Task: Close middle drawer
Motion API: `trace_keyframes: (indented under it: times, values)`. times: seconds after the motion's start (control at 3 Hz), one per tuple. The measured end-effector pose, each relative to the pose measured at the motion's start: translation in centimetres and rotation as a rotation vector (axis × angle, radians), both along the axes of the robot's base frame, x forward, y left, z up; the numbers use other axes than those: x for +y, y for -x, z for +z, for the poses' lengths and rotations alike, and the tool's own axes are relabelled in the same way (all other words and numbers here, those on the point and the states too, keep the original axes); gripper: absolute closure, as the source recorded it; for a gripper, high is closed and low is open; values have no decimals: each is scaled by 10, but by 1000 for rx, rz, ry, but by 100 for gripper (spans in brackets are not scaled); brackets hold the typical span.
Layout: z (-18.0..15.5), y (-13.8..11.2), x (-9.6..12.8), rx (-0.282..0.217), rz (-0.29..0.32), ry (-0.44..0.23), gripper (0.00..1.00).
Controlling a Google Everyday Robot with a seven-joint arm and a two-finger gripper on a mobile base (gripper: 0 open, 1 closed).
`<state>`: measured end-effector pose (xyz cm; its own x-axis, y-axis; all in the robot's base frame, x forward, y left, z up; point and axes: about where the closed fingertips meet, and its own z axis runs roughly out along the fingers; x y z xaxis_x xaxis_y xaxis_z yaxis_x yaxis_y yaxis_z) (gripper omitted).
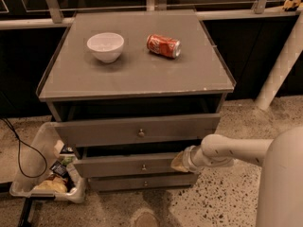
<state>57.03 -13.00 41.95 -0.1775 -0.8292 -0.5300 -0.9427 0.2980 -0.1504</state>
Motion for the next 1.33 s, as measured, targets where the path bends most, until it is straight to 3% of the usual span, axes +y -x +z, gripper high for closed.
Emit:
trace_keyframes:
  times: [1.0, 1.33]
  values:
    - [0, 0, 0, -1, 0, 0, 13]
    - [0, 0, 0, 0, 0, 0, 0]
